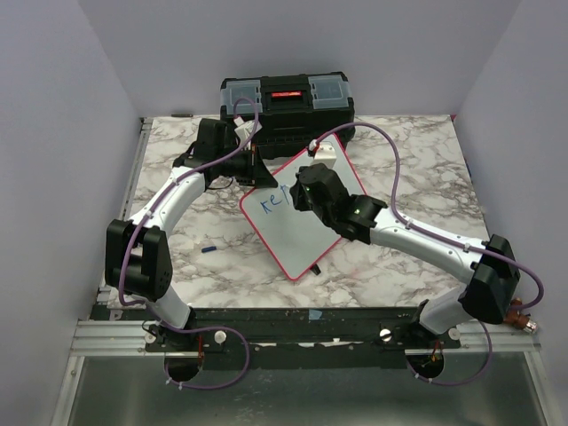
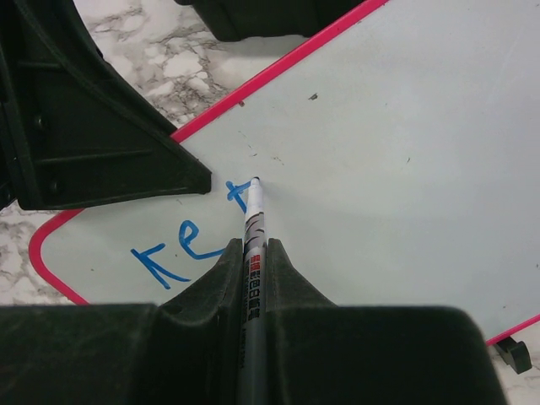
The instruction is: Write a sentence on the whiteboard
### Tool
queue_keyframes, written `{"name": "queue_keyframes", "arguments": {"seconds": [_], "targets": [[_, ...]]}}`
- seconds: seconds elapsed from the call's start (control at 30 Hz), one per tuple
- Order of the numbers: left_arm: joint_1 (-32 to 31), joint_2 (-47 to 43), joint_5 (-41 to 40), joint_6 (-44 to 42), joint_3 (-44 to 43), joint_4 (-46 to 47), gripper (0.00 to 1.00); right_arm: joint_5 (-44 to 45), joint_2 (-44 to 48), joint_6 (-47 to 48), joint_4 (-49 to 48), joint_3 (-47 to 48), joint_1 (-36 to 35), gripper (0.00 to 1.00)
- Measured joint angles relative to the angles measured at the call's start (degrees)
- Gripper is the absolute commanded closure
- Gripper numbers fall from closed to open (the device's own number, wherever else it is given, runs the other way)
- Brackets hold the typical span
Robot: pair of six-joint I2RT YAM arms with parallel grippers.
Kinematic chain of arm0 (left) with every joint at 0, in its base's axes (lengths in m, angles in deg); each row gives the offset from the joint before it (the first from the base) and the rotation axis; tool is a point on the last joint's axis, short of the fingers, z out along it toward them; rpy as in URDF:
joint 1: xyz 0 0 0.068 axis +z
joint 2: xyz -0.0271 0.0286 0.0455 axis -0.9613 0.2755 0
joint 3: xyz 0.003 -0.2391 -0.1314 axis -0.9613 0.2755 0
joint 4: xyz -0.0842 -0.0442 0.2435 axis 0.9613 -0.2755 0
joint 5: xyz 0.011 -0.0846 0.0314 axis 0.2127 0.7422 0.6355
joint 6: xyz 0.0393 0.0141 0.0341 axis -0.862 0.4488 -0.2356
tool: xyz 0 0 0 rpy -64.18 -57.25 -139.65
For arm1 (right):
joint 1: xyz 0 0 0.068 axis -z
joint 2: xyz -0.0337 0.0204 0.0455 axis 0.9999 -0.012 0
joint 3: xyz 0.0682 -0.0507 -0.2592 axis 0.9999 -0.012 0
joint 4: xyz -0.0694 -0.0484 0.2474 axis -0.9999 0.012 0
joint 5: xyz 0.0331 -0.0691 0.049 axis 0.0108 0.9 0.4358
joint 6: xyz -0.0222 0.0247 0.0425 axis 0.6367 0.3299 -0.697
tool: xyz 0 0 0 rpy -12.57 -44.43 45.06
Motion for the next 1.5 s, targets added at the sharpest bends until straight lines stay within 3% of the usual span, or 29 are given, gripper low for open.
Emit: {"name": "queue_keyframes", "arguments": {"seconds": [1.27, 1.5], "targets": [[0.00, -0.02, -0.04, 0.02, 0.00, -0.11, 1.00, -4.66, 1.86, -2.38, 0.09, -2.56, 0.50, 0.99], [-0.02, -0.17, -0.02, -0.02, 0.00, -0.04, 1.00, -6.93, 6.47, -1.29, -6.25, -8.39, 0.50, 0.99]]}}
